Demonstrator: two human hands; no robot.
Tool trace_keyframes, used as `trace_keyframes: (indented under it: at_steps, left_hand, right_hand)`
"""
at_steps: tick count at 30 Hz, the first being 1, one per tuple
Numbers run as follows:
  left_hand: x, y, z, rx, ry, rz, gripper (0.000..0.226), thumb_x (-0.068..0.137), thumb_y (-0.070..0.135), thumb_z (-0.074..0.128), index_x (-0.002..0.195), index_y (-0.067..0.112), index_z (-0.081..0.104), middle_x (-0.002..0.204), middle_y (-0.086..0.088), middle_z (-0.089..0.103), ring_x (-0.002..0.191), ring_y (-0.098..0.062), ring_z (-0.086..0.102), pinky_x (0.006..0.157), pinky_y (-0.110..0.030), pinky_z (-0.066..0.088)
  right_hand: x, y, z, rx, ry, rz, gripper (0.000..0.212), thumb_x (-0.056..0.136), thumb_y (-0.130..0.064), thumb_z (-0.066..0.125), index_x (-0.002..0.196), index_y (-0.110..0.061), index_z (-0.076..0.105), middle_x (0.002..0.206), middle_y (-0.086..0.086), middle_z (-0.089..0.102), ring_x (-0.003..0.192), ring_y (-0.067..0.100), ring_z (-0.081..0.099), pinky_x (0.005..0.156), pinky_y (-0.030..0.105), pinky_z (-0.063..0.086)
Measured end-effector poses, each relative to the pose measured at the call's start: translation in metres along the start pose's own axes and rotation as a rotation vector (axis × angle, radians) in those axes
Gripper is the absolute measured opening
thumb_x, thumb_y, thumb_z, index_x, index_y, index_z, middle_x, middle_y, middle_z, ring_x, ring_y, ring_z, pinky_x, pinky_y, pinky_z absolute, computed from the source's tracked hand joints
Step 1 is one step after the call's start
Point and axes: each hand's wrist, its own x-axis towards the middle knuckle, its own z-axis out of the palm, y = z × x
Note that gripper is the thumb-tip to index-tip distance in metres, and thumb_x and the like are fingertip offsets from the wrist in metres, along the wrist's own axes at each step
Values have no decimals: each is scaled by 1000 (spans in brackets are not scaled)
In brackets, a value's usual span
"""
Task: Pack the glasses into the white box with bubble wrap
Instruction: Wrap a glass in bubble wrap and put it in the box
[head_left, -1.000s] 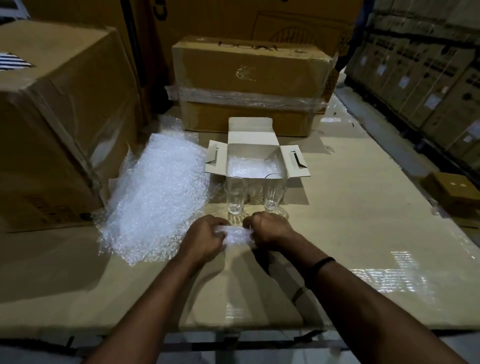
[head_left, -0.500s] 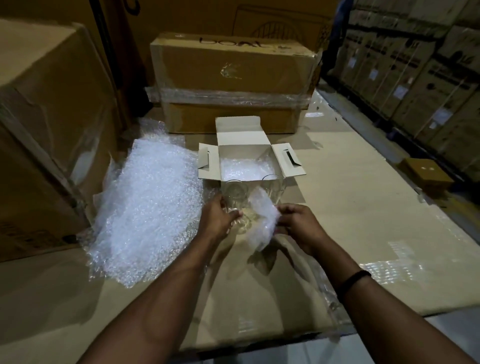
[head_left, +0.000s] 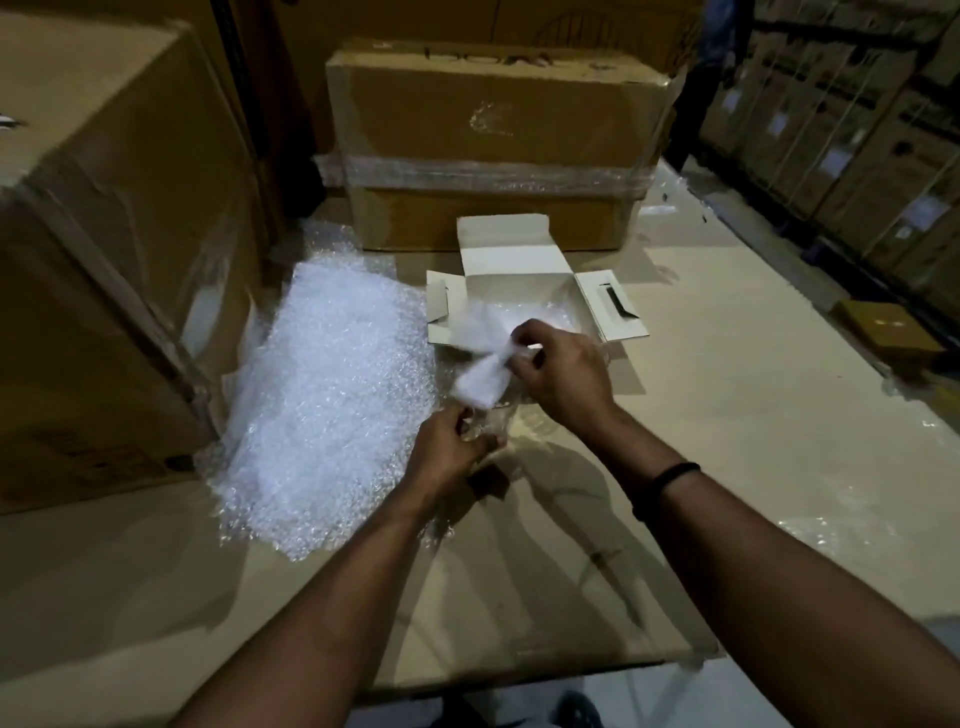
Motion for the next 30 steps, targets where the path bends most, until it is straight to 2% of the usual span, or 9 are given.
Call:
trace_keyframes:
  at_steps: [2, 5, 7, 12, 15, 18, 22, 27, 30]
  left_hand:
    - [-1, 0, 1, -18, -1, -39, 25, 71, 33, 82, 86, 19, 67, 77, 5, 71, 71, -11, 69, 65, -32, 57]
    - [-2, 2, -1, 47, 22, 2, 24, 73, 31, 83, 84, 22, 63, 75, 13, 63, 67, 2, 58, 54, -7, 39]
    - [-1, 3, -1, 71, 42, 28, 26, 73, 34, 83, 86, 21, 64, 78, 9, 64, 70, -4, 59, 53, -8, 36]
    - [1, -3, 2, 74, 36, 39, 29, 72, 34, 84, 91, 24, 65, 83, 2, 67, 76, -17, 62, 68, -33, 50]
    - [1, -4, 2, 79, 44, 58, 31, 72, 36, 84, 92, 23, 64, 79, 4, 66, 73, -17, 61, 67, -34, 49]
    - [1, -3, 2, 66, 52, 71, 30, 71, 33, 85, 88, 28, 61, 77, 15, 61, 70, -5, 56, 65, -27, 45]
    - [1, -3, 4, 33, 58, 30, 36, 68, 35, 87, 95, 31, 63, 90, 5, 69, 84, -12, 64, 75, -30, 52]
    - [1, -5, 4, -6, 43, 13, 47, 60, 48, 83, 101, 33, 68, 94, 2, 73, 87, -22, 68, 77, -45, 56]
    - [0, -3, 3, -12, 43, 18, 55, 59, 48, 84, 110, 36, 66, 99, 7, 73, 92, -18, 68, 82, -46, 55]
  right_hand:
    - [3, 1, 2, -186, -96, -196, 16, 87, -21, 65, 101, -20, 72, 108, 2, 67, 93, 26, 61, 69, 33, 47]
    - [11, -1, -4, -350, -190, -463, 19, 83, -11, 65, 98, -17, 76, 109, 5, 67, 88, 28, 57, 67, 33, 43]
    - [17, -4, -7, -438, -288, -553, 25, 81, -9, 64, 100, -20, 75, 110, 1, 69, 89, 24, 55, 71, 34, 46]
    - [17, -19, -13, -633, -617, -498, 30, 90, -14, 48, 111, -19, 68, 109, 2, 66, 100, 20, 49, 72, 33, 32]
    - [16, -20, -16, -600, -475, -529, 28, 84, -15, 52, 106, -20, 69, 104, 2, 69, 96, 22, 54, 76, 36, 37]
    - [15, -17, -14, -414, -327, -511, 43, 77, -13, 56, 118, -25, 62, 121, -2, 65, 103, 24, 53, 82, 36, 38]
    - [6, -13, -15, -443, -458, -640, 39, 89, -24, 44, 125, -31, 59, 128, -8, 59, 107, 21, 45, 80, 37, 31]
    - [16, -14, -21, -561, -534, -585, 34, 88, -15, 48, 113, -28, 66, 116, -6, 67, 105, 19, 46, 85, 39, 34]
    - [18, -16, -26, -687, -677, -526, 34, 92, -14, 46, 119, -26, 63, 117, -1, 66, 115, 21, 46, 93, 41, 34]
